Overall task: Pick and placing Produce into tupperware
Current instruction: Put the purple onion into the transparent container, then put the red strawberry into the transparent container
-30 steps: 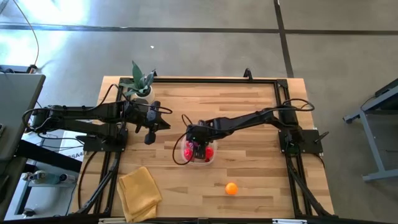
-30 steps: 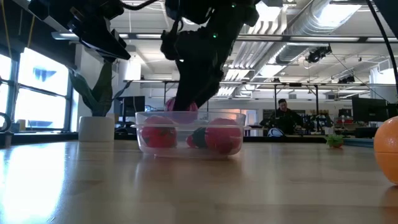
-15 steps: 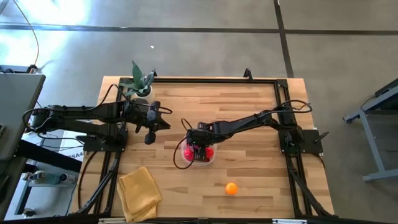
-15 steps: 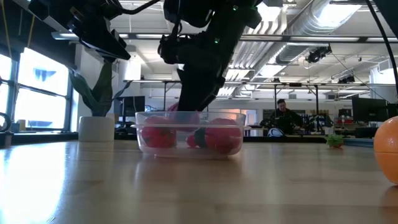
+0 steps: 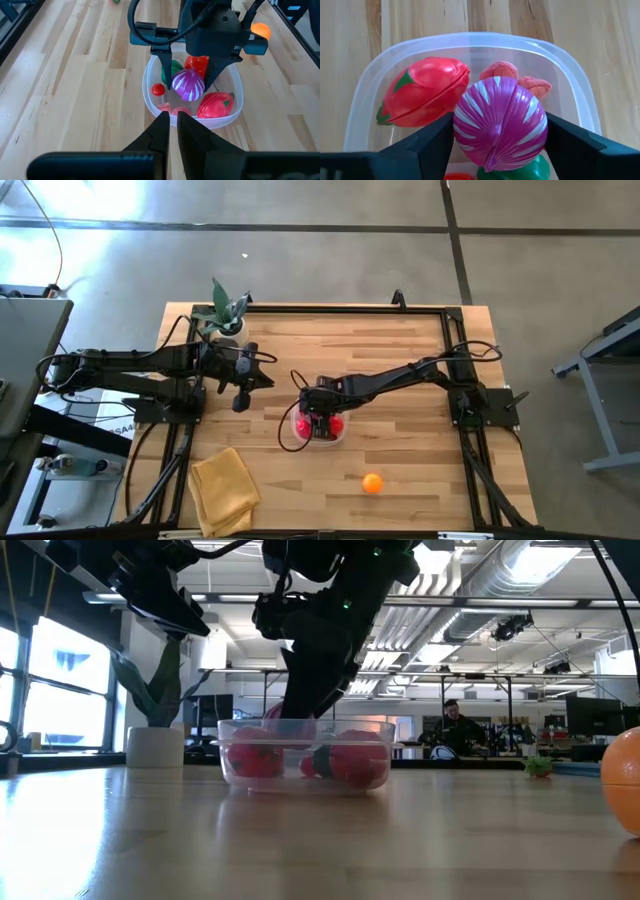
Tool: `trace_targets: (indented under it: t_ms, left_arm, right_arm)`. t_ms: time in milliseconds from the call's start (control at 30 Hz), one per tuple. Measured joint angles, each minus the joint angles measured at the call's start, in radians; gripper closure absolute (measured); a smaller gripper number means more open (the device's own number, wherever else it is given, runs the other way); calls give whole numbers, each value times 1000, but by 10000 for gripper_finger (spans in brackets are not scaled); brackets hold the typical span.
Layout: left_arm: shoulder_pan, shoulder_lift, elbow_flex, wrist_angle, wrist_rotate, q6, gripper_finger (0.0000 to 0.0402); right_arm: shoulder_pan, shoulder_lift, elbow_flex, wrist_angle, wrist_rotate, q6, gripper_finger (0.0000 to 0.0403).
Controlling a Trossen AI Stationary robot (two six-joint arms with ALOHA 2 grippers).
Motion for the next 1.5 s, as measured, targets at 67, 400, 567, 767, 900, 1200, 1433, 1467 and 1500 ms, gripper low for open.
trace_targets:
  t_ms: [67,400,567,767,900,1200,1433,1467,1500]
  left_arm:
    - [0,0,0,0,0,0,376]
    - [0,0,0,0,0,0,376]
    - [0,0,0,0,0,0,376]
    - [0,0,0,0,0,0,376]
    - [0,0,0,0,0,0,376]
    - [0,0,0,0,0,0,376]
    - [0,0,0,0,0,0,376]
    - [0,0,0,0,0,0,376]
    - [0,0,0,0,0,0,376]
  right_arm:
    - [0,2,0,5,-4,-1,127]
    - [-1,5,0,16,-25,-23,125]
    - [-1,5,0,16,-30,-23,125]
    - [-1,5,0,17,-32,-23,125]
    - [-3,5,0,20,-45,-17,123]
    - [-18,5,0,20,-43,0,59]
    - [-21,-4,-1,7,-39,27,37]
    - [-21,-16,-1,-2,-35,35,37]
    - [-21,-31,-1,-13,-21,51,37]
